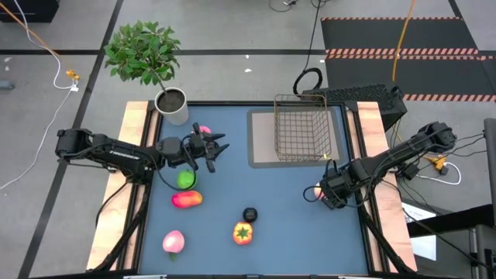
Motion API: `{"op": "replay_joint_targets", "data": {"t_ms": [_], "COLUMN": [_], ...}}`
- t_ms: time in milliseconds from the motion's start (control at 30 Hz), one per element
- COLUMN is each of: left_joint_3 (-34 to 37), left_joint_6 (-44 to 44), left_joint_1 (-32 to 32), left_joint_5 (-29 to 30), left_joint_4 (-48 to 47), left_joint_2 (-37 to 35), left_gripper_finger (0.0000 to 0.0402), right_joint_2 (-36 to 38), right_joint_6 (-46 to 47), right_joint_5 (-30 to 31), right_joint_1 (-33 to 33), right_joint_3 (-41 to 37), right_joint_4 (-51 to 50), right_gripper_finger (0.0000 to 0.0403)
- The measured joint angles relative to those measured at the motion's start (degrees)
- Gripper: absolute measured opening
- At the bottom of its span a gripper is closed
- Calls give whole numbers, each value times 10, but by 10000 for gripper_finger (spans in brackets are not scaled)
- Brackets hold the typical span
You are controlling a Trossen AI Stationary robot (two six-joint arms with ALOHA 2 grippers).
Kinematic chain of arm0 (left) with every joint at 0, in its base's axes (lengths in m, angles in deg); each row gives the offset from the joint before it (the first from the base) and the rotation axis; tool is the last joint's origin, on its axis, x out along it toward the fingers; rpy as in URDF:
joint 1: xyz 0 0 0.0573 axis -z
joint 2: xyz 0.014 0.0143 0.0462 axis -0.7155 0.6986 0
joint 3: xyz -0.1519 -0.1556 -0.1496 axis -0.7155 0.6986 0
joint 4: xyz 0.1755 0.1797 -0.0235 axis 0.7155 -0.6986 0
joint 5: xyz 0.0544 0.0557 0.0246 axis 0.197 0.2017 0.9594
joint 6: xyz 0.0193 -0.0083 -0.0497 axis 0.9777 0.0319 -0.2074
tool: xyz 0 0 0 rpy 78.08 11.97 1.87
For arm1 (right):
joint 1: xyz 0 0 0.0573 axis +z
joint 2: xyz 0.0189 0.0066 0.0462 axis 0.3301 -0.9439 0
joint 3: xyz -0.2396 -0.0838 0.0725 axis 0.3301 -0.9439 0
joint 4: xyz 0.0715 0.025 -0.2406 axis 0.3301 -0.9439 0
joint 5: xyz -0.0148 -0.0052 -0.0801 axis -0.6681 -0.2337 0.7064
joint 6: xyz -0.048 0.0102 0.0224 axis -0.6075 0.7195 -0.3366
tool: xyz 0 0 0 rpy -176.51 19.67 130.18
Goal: Build produce basket
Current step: Put the bottom right black plum into the gold wire basket
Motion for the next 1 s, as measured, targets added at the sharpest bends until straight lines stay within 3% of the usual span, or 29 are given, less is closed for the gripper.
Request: {"op": "replay_joint_targets", "data": {"t_ms": [233,533,1000], "left_joint_3": [0,0,0], "left_joint_6": [-11,-16,-30], "left_joint_1": [0,13,0], "left_joint_5": [0,0,0], "left_joint_4": [5,-1,15], "left_joint_2": [0,0,0], "left_gripper_finger": [191,191,191], "right_joint_2": [0,0,0], "right_joint_6": [39,33,-31], "right_joint_5": [-33,-29,82], "right_joint_1": [4,9,3], "right_joint_3": [0,29,31], "right_joint_4": [27,29,33], "right_gripper_finger": [258,258,258]}}
